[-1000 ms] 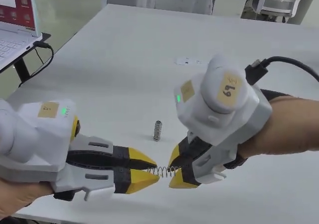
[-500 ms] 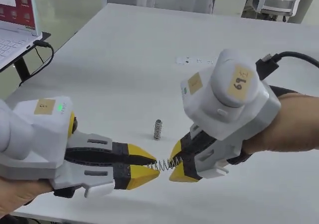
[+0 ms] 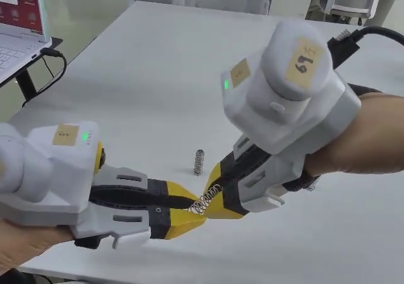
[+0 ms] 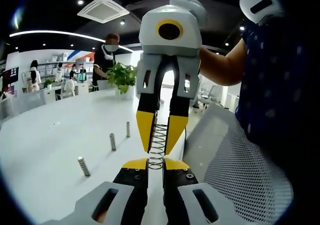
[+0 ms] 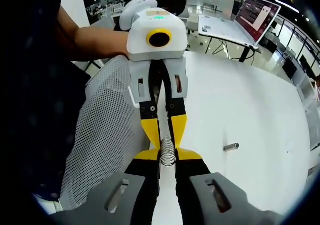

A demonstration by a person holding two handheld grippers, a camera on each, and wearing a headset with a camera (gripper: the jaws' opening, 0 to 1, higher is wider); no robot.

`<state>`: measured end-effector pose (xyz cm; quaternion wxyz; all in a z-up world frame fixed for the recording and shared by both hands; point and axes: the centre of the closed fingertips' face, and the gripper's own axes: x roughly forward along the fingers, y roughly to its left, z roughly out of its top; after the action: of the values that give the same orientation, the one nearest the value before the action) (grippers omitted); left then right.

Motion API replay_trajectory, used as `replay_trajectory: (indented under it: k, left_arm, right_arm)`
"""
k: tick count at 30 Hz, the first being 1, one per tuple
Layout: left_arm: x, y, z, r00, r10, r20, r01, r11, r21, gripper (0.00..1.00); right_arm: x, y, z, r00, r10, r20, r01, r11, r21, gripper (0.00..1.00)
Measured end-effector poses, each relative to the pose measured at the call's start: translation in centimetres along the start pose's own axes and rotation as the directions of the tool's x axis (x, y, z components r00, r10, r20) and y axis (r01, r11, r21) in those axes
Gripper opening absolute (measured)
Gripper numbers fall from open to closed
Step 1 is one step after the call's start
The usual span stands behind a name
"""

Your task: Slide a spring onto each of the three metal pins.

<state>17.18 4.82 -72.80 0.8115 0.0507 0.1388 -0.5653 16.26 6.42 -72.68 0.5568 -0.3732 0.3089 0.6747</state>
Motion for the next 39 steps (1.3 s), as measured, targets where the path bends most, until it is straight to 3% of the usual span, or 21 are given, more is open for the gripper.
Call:
replay_trajectory:
  k: [16, 31, 39]
  left_arm:
    - [0.7, -0.1, -0.2, 0.9999, -0.014, -0.009, 0.014, 1.0, 0.011, 0.04]
    - [0.7, 0.3, -0.4, 0.9999, 0.003, -0.013, -0.003, 1.0, -0.005, 0.19]
    - [0.7, 0.8, -1.0, 0.9994, 0.029, -0.021, -0.029, 1.0, -0.012, 0.32]
  right_arm:
    - [0.1, 0.1, -0.2, 0.9991, 0.007, -0.043, -0.008, 1.0, -0.017, 0.08]
    - [-0.4, -1.2, -1.2, 0.9977, -0.028, -0.061, 0.028, 1.0, 0.0, 0.08]
    - [-1.3, -2.3, -2.2, 0.9957, -0.057, -0.073, 0.059, 0.998, 0.03, 0.08]
